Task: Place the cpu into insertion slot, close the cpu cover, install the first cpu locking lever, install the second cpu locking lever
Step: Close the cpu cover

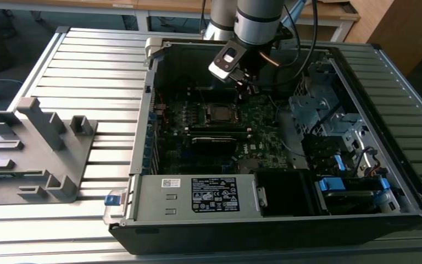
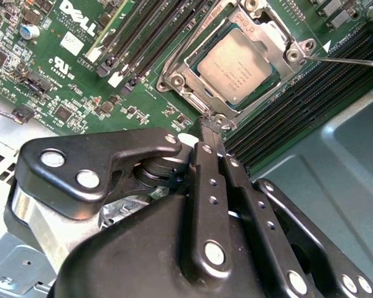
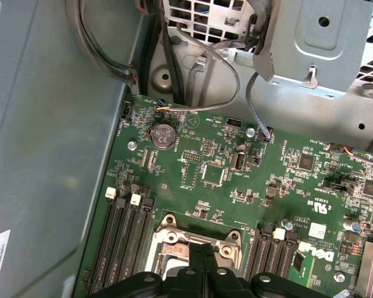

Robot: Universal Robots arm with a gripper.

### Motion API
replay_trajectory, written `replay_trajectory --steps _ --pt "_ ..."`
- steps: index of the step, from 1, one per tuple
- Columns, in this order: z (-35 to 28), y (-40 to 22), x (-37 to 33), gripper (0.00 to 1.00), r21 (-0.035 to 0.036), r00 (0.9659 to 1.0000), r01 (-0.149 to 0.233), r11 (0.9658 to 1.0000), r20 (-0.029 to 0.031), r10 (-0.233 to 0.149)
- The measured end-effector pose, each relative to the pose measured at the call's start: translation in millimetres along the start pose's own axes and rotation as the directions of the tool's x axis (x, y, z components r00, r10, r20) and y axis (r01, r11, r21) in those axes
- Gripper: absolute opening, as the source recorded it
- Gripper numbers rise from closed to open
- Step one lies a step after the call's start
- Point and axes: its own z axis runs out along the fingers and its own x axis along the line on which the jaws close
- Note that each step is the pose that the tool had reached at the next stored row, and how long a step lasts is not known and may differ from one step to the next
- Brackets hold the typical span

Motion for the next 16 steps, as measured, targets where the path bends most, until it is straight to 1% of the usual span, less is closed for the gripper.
replay_trajectory --steps 16 --pt "0.0 0.0 0.0 0.11 0.0002 0.9999 0.011 0.9999 -0.0004 -0.011"
